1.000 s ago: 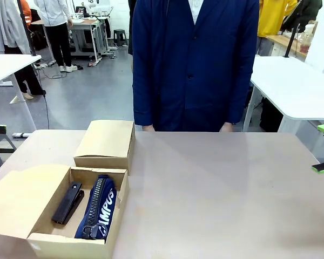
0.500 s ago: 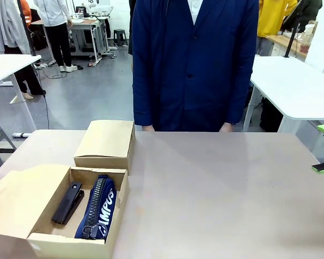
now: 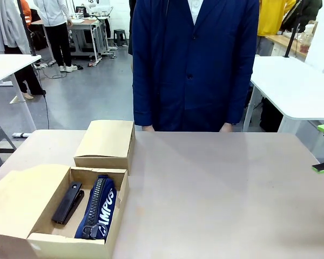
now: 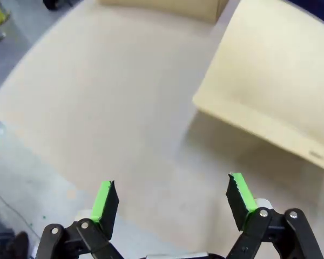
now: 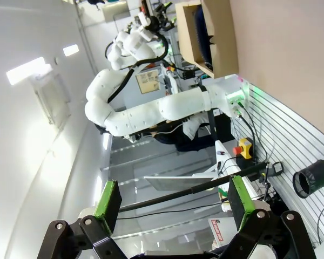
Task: Place items inside the box.
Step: Close the lid of the Mailer Box closest to the robot.
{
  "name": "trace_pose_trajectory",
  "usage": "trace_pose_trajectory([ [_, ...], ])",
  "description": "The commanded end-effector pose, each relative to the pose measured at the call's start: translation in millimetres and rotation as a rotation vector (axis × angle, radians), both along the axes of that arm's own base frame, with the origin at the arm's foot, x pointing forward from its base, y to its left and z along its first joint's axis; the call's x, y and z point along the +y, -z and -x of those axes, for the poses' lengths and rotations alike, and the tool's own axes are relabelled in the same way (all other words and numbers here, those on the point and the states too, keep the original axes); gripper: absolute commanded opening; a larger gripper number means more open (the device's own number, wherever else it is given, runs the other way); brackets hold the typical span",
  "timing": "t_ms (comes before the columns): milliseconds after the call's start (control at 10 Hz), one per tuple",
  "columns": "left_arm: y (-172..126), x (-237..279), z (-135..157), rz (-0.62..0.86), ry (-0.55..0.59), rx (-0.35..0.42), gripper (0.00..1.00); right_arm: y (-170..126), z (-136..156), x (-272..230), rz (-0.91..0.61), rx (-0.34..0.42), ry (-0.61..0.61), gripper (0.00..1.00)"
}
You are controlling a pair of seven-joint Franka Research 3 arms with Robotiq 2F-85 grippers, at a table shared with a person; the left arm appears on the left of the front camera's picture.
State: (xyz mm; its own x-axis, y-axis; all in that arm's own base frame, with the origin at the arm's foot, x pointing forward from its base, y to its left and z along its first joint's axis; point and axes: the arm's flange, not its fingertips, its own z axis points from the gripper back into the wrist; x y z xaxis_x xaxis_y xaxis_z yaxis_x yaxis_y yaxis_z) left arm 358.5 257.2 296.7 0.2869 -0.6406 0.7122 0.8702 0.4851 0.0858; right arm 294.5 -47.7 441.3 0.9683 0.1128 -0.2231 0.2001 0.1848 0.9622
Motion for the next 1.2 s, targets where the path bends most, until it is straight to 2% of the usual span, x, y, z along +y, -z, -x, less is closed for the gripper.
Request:
trace_pose_trajectory([
  [0,14,-12,1,-0.1,-0.012,0.053,1.0,0,1,2,-0.006,-0.017,0.015,1.0],
  [300,32,-28,-5,-0.116,0.053,0.114,1.0,0,1,2,-0.006,-0.017,0.015,1.0],
  [500,41,-42,-12,-0.102,0.088,0.122,1.0,0,1,2,-0.006,-0.017,0.015,1.0],
  [800,44,-63,-19,-0.019,0.146,0.087,1.0,0,1,2,-0.006,-0.017,0.015,1.0],
  [1100,33,-79,-17,0.148,0.232,0.043,1.0,0,1,2,-0.006,-0.017,0.015,1.0],
])
